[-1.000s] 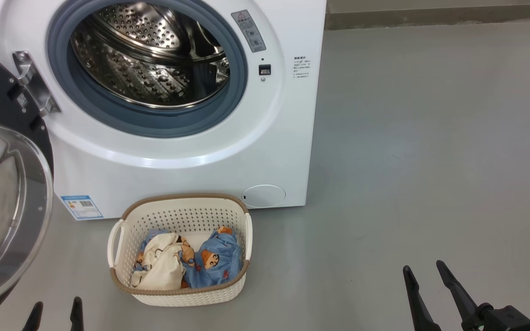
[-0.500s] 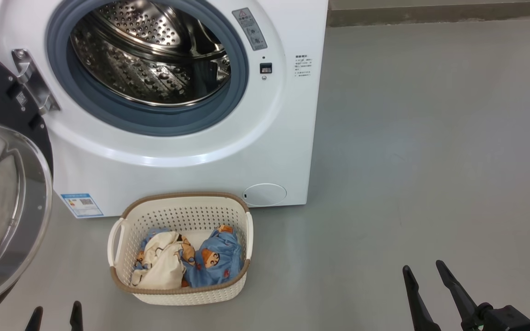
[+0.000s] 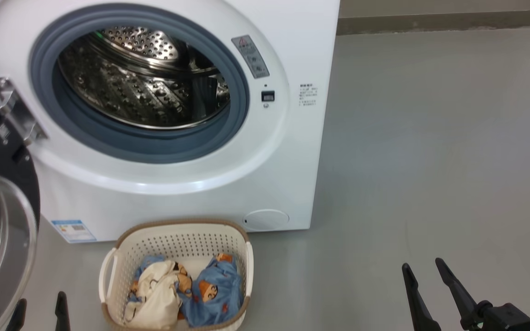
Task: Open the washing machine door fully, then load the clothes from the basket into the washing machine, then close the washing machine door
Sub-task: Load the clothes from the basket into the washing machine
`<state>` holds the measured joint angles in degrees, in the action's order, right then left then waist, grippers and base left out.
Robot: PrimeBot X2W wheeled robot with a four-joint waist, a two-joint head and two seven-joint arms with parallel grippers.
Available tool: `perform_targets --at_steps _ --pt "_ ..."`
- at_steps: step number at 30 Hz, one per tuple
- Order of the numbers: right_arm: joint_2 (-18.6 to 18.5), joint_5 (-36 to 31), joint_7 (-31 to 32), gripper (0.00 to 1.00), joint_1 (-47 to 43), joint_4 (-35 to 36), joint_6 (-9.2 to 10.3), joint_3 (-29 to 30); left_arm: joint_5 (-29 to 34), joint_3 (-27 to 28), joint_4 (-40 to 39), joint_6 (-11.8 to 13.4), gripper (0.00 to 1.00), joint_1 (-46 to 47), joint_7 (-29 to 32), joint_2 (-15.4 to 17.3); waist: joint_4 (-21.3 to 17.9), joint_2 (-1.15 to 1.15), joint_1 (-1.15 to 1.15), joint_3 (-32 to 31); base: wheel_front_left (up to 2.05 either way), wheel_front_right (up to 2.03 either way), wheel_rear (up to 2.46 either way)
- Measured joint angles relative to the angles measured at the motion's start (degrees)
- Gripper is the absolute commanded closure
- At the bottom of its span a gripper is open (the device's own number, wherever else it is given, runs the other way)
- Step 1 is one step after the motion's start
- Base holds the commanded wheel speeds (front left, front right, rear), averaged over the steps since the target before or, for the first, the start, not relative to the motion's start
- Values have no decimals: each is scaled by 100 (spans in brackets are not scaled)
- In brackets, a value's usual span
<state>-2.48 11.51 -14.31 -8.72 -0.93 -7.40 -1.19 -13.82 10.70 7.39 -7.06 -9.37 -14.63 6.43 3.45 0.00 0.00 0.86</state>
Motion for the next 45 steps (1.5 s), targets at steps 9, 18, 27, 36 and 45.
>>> perform_targets --at_steps 9,18,27,36,45 --pt "2 10 0 0 65 -5 0 0 2 54 -3 -2 0 55 0 -60 22 0 0 46 107 -107 0" --pt "2 24 0 0 64 -10 0 -11 48 37 12 -22 0 55 0 -85 9 0 0 57 8 -8 0" --pt "2 24 0 0 59 -23 0 -19 44 -90 10 -29 0 46 0 -85 14 0 0 57 0 0 0" --pt "2 24 0 0 61 38 0 -30 -88 -213 4 -29 0 48 0 1 25 0 0 288 0 0 0" --pt "1 24 -1 0 293 189 0 -118 -407 -372 42 -30 0 376 0 298 36 0 0 745 0 0 0"
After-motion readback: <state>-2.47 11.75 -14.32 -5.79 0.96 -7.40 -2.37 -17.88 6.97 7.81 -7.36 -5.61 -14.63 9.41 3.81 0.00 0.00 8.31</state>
